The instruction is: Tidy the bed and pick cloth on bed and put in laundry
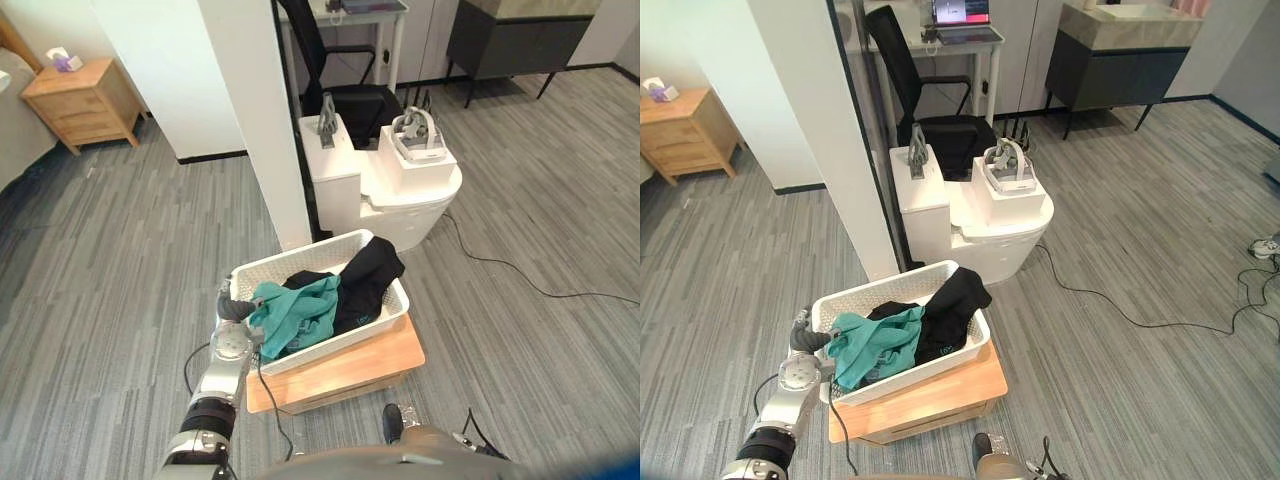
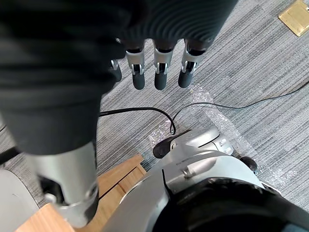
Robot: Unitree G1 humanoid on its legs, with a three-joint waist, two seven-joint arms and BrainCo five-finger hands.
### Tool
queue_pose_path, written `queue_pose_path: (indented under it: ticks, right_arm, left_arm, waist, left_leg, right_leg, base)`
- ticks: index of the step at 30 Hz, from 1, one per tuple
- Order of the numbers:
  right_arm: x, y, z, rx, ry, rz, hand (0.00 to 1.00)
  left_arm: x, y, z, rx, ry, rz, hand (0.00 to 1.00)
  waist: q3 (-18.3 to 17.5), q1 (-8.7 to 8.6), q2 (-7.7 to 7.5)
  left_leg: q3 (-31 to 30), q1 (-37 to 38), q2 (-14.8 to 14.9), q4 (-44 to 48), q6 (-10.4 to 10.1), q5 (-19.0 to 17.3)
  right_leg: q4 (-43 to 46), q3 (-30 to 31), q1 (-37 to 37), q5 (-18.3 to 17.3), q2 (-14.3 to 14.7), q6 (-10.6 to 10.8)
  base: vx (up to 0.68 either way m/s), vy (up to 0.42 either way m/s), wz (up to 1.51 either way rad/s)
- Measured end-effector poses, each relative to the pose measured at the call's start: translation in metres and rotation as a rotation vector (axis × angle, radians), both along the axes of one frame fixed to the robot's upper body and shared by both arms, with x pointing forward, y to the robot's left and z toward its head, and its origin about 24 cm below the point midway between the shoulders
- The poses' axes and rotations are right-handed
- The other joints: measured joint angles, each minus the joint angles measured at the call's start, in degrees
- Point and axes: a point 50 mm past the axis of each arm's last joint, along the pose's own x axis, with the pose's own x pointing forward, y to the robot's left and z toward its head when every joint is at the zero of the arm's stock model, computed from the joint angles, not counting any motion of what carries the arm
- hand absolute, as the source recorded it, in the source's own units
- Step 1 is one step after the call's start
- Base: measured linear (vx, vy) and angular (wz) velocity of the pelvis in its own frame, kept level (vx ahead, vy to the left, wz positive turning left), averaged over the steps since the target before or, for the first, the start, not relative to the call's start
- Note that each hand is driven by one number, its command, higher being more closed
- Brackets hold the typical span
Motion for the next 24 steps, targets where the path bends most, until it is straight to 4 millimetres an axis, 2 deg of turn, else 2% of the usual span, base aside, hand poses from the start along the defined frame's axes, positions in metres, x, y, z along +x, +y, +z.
queue_pose_path:
  ticks: [2, 4, 6, 11, 13, 14, 16, 17, 19, 20, 23, 24]
  right_arm:
    - [0.0, 0.0, 0.0, 0.003, -0.001, 0.001, 0.0]
    - [-0.002, 0.0, 0.0, 0.006, 0.001, 0.001, 0.0]
    - [-0.002, 0.0, 0.0, 0.008, 0.001, 0.001, 0.0]
    - [-0.002, 0.001, 0.0, 0.012, 0.003, -0.001, 0.0]
    - [-0.001, 0.001, 0.0, 0.017, -0.001, 0.001, 0.0]
    - [0.0, 0.001, 0.0, 0.017, -0.002, 0.0, 0.0]
    - [0.002, 0.002, 0.0, 0.031, -0.009, 0.001, 0.0]
    - [0.003, 0.003, 0.0, 0.034, -0.013, 0.001, 0.0]
    - [0.007, 0.005, 0.0, 0.047, -0.028, -0.016, 0.0]
    - [0.008, 0.005, -0.001, 0.051, -0.032, -0.02, 0.0]
    - [0.01, 0.008, -0.001, 0.067, -0.058, -0.048, 0.0]
    - [0.015, 0.009, -0.001, 0.069, -0.072, -0.044, 0.0]
  left_arm:
    - [0.0, 0.0, 0.003, -0.019, -0.023, 0.006, 0.0]
    - [-0.002, 0.0, 0.009, -0.02, -0.063, 0.009, 0.0]
    - [-0.006, 0.003, 0.011, -0.04, -0.089, 0.036, 0.0]
    - [-0.027, 0.015, -0.001, -0.142, -0.067, 0.153, 0.0]
    - [-0.047, 0.021, -0.016, -0.227, -0.022, 0.234, 0.0]
    - [-0.051, 0.022, -0.02, -0.241, -0.008, 0.25, 0.0]
    - [-0.082, 0.021, -0.05, -0.28, 0.14, 0.304, 0.0]
    - [-0.089, 0.019, -0.056, -0.291, 0.171, 0.31, 0.0]
    - [-0.126, 0.012, -0.084, -0.359, 0.318, 0.358, 0.0]
    - [-0.138, 0.008, -0.092, -0.386, 0.364, 0.375, 0.0]
    - [-0.166, -0.005, -0.109, -0.454, 0.483, 0.375, 0.0]
    - [-0.173, -0.01, -0.114, -0.48, 0.524, 0.367, 0.0]
  waist:
    - [0.0, 0.25, 0.01]
    - [-0.1, 1.27, -0.04]
    - [-0.2, 1.35, -0.08]
    - [-1.1, 1.52, -0.39]
    - [-1.9, 2.05, -0.51]
    - [-1.9, 2.23, -0.51]
    - [-2.2, 3.03, -0.63]
    - [-2.3, 3.05, -0.75]
    - [-2.7, 3.24, -1.35]
    - [-2.8, 3.71, -1.54]
    - [-3.2, 4.87, -2.0]
    - [-3.1, 5.0, -1.66]
  left_leg:
    - [-0.2, 0.3, 0.0, -0.1, 0.0, 0.0]
    - [-0.3, 0.4, 0.0, -0.1, 0.1, 0.1]
    - [-0.7, 0.3, 0.0, -0.3, 0.3, 0.3]
    - [-2.1, 0.4, -0.3, -1.8, 0.3, 1.3]
    - [-2.7, 0.3, -0.3, -2.2, 0.2, 1.5]
    - [-2.8, 0.3, -0.3, -2.2, 0.2, 1.5]
    - [-3.5, 0.3, -0.4, -2.5, 0.3, 1.6]
    - [-3.5, 0.3, -0.4, -2.6, 0.3, 1.6]
    - [-3.9, 0.4, -0.4, -2.8, 0.3, 1.9]
    - [-4.1, 0.4, -0.4, -2.8, 0.3, 1.9]
    - [-5.2, 0.4, -0.4, -2.8, 0.3, 1.9]
    - [-5.2, 0.4, -0.5, -2.8, 0.3, 1.9]
  right_leg:
    - [0.0, -0.2, 0.4, 0.0, 0.0, 0.0]
    - [-0.1, -0.4, 0.6, 0.0, -0.1, 0.0]
    - [-0.3, -1.0, 0.7, 0.0, -0.2, 0.0]
    - [-0.3, -2.3, 1.1, -0.7, -0.4, 0.1]
    - [-0.3, -2.9, 1.1, -0.9, -0.4, 0.1]
    - [-0.3, -2.9, 1.1, -0.9, -0.4, 0.1]
    - [-0.3, -3.4, 1.3, -1.0, -0.4, 0.2]
    - [-0.3, -3.6, 1.3, -1.1, -0.4, 0.2]
    - [-0.3, -4.1, 1.3, -1.3, -0.5, 0.2]
    - [-0.3, -4.2, 1.3, -1.4, -0.5, 0.2]
    - [-0.3, -4.7, 1.4, -1.5, -0.5, 0.1]
    - [-0.3, -4.9, 1.3, -1.5, -0.6, 0.1]
  base:
    - [-0.03, -0.013, 0.05]
    - [-0.05, -0.02, 0.03]
    - [-0.07, -0.034, 0.12]
    - [-0.04, -0.032, 0.15]
    - [-0.02, -0.028, 0.11]
    - [-0.02, -0.02, 0.06]
    - [-0.02, -0.015, 0.1]
    - [-0.01, -0.012, 0.13]
    - [0.0, -0.01, 0.13]
    - [0.01, -0.008, 0.1]
    - [0.01, -0.007, 0.14]
    - [0.0, 0.0, 0.04]
